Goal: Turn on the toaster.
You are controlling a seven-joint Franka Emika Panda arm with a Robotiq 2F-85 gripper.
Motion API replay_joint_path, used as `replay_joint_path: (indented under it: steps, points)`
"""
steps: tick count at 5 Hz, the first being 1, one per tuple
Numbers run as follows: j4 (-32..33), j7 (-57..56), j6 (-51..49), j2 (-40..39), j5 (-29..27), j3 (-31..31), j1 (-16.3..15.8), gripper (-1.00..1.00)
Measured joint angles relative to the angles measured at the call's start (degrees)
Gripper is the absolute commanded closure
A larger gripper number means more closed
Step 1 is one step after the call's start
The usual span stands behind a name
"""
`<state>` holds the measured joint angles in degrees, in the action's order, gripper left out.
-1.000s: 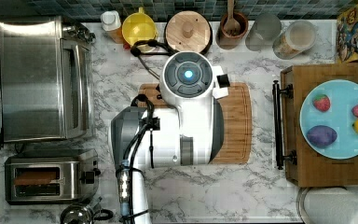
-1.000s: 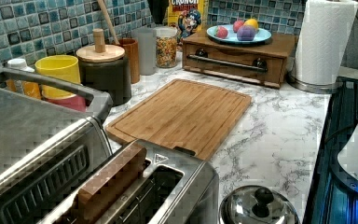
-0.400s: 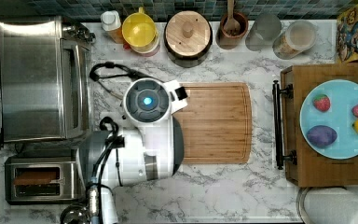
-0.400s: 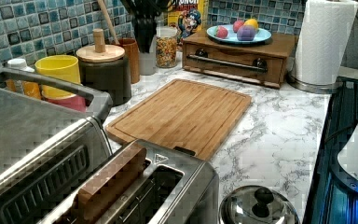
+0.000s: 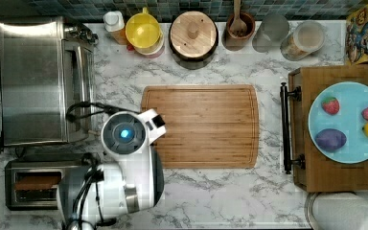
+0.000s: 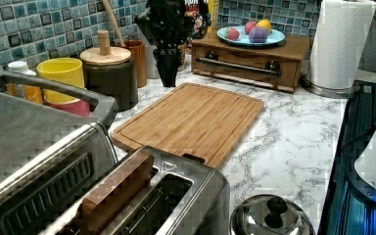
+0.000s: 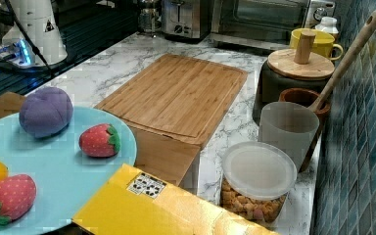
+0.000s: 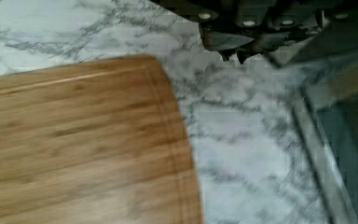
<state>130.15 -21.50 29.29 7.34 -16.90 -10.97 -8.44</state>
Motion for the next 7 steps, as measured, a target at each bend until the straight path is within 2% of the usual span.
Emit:
replay_joint_path:
  steps: [2,4,7]
  points:
    - [2.8,-4.6,-0.6,5.5,0.1,-2.1,-4.1,1.0]
    - [3.6,-4.7,1.4,4.4,-0.6,-4.9,-5.6,1.0]
    - [9.6,-5.0,5.8,5.3,-2.1,-5.7,-9.8,1.0]
